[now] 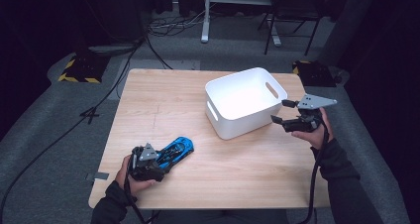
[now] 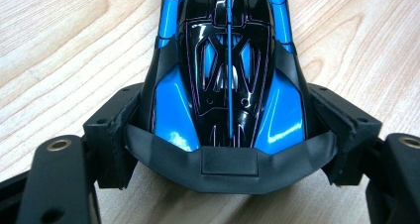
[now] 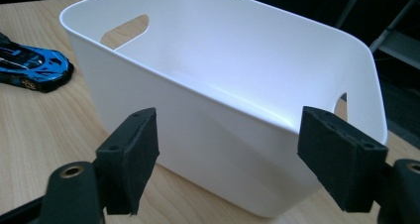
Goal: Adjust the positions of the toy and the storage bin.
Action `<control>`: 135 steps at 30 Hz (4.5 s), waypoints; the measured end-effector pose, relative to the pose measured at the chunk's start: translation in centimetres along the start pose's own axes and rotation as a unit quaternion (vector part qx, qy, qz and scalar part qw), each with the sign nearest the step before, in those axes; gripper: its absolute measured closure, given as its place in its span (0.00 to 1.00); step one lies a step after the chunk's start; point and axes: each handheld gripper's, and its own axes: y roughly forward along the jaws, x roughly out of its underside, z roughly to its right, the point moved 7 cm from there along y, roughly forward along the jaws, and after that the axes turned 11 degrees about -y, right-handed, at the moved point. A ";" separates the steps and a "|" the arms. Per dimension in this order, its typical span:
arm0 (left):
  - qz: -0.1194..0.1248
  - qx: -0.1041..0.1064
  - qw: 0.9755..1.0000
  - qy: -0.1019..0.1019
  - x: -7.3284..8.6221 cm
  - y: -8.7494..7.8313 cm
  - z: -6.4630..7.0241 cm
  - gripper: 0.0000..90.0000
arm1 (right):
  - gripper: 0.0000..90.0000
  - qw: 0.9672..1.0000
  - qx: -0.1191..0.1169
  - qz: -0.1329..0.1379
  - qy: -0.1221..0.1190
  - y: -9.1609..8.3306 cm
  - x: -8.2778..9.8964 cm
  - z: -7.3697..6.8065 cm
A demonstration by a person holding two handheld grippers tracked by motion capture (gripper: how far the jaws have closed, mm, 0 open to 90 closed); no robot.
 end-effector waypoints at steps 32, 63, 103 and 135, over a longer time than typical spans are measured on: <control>0.002 -0.001 1.000 0.005 -0.1 0.1 -0.1 0.27 | 0.41 0.996 -0.083 -0.036 -0.028 5.5 -1.4 -1.0; 0.003 -0.003 1.000 0.008 -0.2 0.1 -0.2 0.27 | 0.87 0.982 -0.171 0.003 -0.074 3.9 -3.7 -7.2; 0.003 -0.001 1.000 0.004 -0.2 0.1 -0.1 0.27 | 0.38 0.989 -0.022 -0.070 0.125 1.9 2.1 0.9; 0.005 -0.005 1.000 -0.002 -0.2 0.1 0.0 0.26 | 0.28 0.996 0.039 -0.005 0.085 -4.5 2.8 0.7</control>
